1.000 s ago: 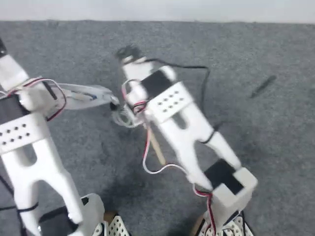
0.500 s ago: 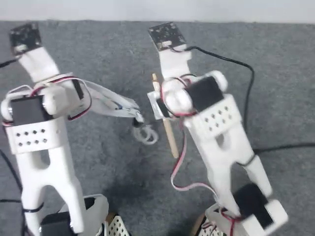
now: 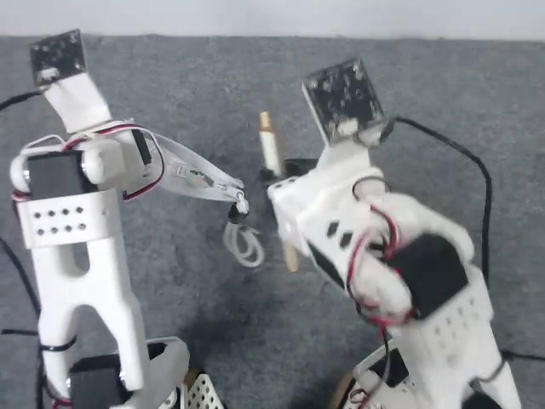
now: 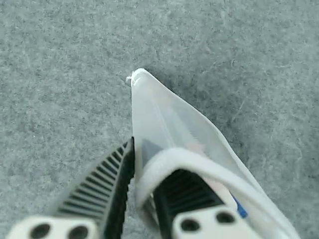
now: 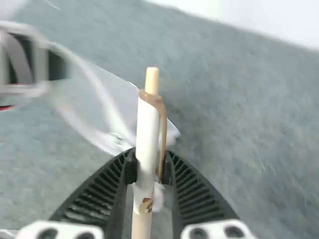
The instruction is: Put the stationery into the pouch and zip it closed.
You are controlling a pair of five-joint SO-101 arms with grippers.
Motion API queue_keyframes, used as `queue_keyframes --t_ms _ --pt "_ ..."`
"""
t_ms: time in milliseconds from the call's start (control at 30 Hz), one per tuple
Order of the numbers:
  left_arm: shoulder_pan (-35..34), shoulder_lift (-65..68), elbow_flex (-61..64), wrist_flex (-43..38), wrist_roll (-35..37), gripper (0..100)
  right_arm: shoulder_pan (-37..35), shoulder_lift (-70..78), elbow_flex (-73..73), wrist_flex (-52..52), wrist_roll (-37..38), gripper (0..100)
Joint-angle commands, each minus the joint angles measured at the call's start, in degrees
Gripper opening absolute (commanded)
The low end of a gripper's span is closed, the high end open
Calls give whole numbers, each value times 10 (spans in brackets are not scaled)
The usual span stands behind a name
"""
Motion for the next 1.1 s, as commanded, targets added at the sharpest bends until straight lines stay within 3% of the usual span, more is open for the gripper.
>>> queue_keyframes --t_ms 0,433,1067 --pt "4 11 -22 -3 7 9 -34 -67 30 -72 -7 7" --pt "-37 14 -21 -16 7 9 -85 -196 248 -398 -2 7" --pt "-37 11 -21 -16 7 9 -106 -167 417 -815 -2 6"
